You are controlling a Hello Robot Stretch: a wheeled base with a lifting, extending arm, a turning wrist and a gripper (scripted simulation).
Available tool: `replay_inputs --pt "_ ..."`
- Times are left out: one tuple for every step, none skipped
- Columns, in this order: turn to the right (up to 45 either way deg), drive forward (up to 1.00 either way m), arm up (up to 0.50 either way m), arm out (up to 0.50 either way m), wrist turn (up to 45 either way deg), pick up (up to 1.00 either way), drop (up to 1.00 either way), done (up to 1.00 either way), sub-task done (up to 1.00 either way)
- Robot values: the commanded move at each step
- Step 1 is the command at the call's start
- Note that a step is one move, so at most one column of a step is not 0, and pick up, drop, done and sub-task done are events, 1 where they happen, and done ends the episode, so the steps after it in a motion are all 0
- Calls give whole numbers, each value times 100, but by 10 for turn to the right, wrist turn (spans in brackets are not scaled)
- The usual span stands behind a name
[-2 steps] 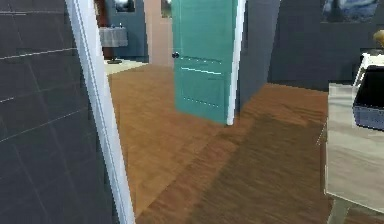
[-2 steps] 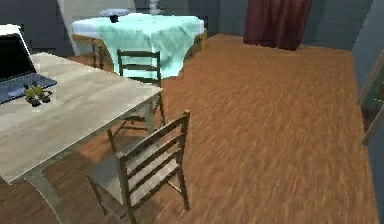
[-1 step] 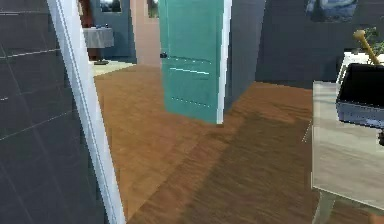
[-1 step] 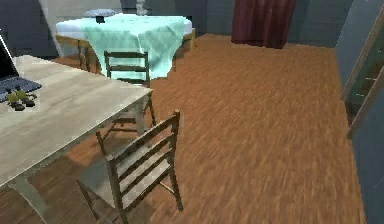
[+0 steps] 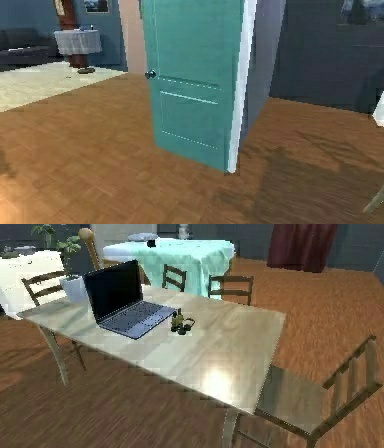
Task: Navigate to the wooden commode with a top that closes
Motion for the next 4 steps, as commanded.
replay_inputs --pt "-300 0 0 0 0 0 0 0 0" --pt "0 25 0 0 0 0 0 0 0" --pt "-180 0 0 0 0 0 0 0 0" --pt "0 100 0 0 0 0 0 0 0"
